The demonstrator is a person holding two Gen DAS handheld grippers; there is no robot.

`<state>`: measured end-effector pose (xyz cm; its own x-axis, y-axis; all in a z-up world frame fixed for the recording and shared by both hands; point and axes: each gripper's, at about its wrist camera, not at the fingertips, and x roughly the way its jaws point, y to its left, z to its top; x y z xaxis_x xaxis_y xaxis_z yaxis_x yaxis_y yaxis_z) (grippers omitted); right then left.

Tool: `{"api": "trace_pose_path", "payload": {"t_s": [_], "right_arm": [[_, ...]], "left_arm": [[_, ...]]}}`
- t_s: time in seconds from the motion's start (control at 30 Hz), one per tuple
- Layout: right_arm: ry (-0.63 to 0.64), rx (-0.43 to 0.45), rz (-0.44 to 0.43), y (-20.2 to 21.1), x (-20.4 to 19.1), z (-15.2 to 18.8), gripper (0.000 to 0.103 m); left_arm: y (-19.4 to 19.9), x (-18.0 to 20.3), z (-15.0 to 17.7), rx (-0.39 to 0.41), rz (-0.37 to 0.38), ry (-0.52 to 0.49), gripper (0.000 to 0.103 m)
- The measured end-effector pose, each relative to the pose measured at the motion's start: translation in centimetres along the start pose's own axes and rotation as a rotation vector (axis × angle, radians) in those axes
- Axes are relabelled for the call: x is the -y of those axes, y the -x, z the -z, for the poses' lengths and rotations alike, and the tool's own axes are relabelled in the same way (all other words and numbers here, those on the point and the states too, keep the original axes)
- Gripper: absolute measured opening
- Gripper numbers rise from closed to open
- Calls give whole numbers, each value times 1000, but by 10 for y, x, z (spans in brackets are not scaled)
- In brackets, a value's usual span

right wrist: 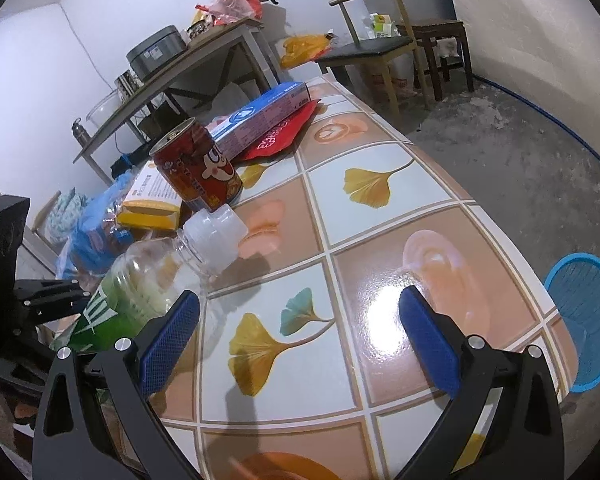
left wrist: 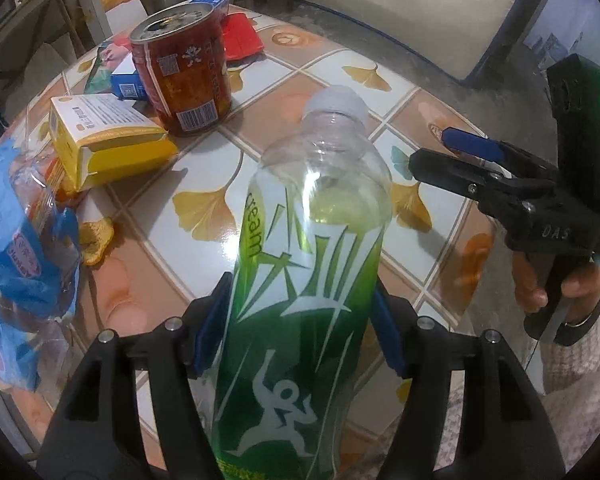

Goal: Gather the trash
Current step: 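Grasp the green plastic bottle with the left gripper, then grasp the red drink can with the right gripper while the left gripper holds the bottle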

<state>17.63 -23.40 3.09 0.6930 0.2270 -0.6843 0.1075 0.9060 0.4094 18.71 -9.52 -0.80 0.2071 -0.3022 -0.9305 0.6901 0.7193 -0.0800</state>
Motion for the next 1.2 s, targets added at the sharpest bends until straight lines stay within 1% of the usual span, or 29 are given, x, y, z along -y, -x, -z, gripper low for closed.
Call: {"api": "trace_pose_path", "payload": {"t_s": [0.03,0.17,0.2,0.3,0.37,0.43,0.47,0.5,0.57,0.6,0.7,0.77,0.83,0.93,1.0,1.03,1.1,1.2], "right_arm": [[-2,-3,4,0,0,0,97],[20,-35,36,-3,-5,-4,97],[24,-43,45,-4,-6,-5,97],[45,-64,71,-6,-10,-6,97],[61,-69,92,-9,-14,-5,97],[79,-69,113,-10,-17,-3,97],[99,-70,134,-12,-20,-2,97],[111,-72,145,-12,-21,-1,97],[145,-81,179,-15,-26,1,97],[156,-86,188,-15,-27,2,97],[178,-99,202,-16,-29,1,97],[187,-103,202,-16,-30,1,97],[198,-114,199,-16,-29,1,97],[202,-134,188,-15,-29,-2,97],[177,-143,153,-11,-28,-6,97],[159,-136,124,-7,-28,-10,97],[153,-110,100,-1,-32,-16,97],[177,-56,97,8,-43,-30,97]], "left_arm": [[-1,1,0,-18,4,-11,62],[-17,1,-9,-152,20,-66,65],[-19,3,-11,-180,33,-96,68],[-24,6,-17,-235,33,-132,69],[-26,6,-19,-241,38,-122,69],[-26,4,-19,-224,42,-93,67],[-24,1,-19,-211,43,-73,65],[-22,-3,-17,-194,42,-47,60],[-18,-11,-13,-178,75,15,59],[-15,-15,-8,-166,93,62,59],[-9,-26,4,-126,131,153,58],[-5,-33,13,-104,165,214,58],[-2,-40,22,-73,214,283,57],[2,-40,34,-25,240,321,57],[6,-45,40,-3,252,336,57],[8,-45,44,7,262,351,57],[13,-48,58,30,284,381,57],[16,-50,67,66,305,430,57]]}}
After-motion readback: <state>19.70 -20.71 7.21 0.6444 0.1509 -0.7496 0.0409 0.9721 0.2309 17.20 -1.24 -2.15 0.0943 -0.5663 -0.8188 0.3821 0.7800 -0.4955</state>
